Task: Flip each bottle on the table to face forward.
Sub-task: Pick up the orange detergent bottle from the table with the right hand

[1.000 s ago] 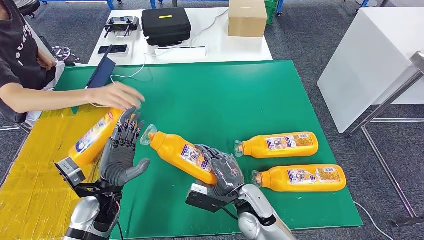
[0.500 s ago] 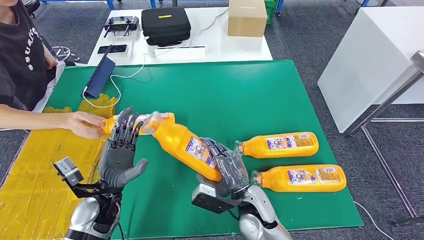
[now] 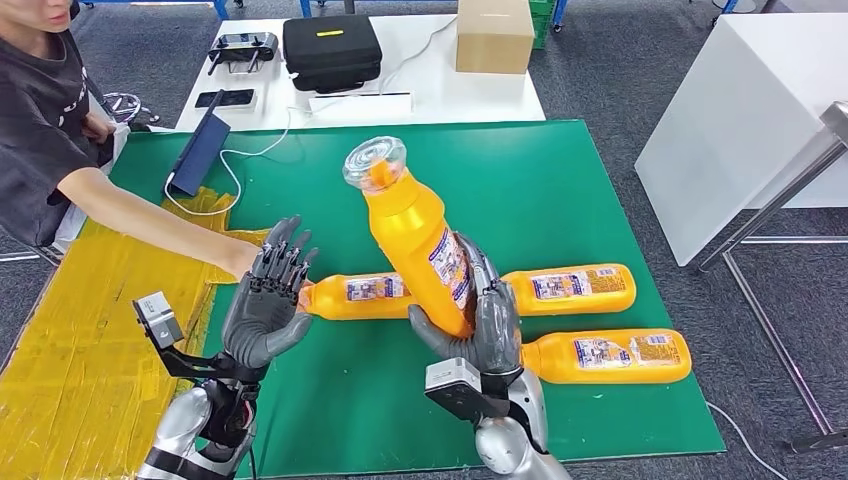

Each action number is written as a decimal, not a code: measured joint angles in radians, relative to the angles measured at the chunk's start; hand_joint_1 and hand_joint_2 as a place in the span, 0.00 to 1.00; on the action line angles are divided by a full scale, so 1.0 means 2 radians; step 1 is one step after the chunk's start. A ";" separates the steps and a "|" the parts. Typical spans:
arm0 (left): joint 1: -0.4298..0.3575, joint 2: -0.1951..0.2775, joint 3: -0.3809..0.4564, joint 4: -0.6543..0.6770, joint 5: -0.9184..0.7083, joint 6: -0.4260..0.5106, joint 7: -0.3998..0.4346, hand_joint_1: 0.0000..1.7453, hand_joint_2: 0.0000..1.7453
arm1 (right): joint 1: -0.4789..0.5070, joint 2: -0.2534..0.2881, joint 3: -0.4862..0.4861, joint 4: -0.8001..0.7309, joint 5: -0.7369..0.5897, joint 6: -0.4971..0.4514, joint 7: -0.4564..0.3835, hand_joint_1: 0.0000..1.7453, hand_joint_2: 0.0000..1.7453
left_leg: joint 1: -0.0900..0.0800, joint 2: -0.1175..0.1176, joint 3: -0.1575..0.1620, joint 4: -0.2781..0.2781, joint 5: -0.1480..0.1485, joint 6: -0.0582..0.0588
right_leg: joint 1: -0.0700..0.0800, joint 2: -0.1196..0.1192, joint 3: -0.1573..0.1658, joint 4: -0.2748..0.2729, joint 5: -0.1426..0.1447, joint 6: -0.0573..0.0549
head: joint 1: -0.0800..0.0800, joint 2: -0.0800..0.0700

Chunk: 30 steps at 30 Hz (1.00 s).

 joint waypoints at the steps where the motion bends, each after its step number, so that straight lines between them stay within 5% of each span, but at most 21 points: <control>1: -0.002 0.000 -0.003 0.003 0.002 0.002 0.000 0.00 1.00 | -0.001 0.003 0.000 0.001 -0.002 -0.004 -0.002 1.00 1.00 | 0.000 0.000 0.000 0.000 0.000 0.000 | 0.000 0.000 0.000 0.000 0.000 0.000 | 0.000 0.000; 9: -0.016 0.005 -0.016 0.016 0.009 0.005 0.000 0.00 1.00 | -0.012 0.014 0.011 0.005 -0.009 -0.011 -0.006 1.00 1.00 | 0.000 0.000 0.000 0.000 0.000 0.000 | 0.000 0.000 0.000 0.000 0.000 0.000 | 0.000 0.000; 21: -0.047 0.008 -0.040 0.036 0.025 -0.012 0.000 0.00 1.00 | -0.066 0.019 0.067 0.101 0.006 0.074 0.027 1.00 1.00 | 0.000 0.000 0.000 0.000 0.000 0.000 | 0.000 0.000 0.000 0.000 0.000 0.000 | 0.000 0.000; 30: -0.054 0.011 -0.044 0.047 0.028 -0.014 0.000 0.00 1.00 | -0.090 0.025 0.088 0.150 0.014 0.089 0.036 1.00 1.00 | 0.000 0.000 0.000 0.000 0.000 0.000 | 0.000 0.000 0.000 0.000 0.000 0.000 | 0.000 0.000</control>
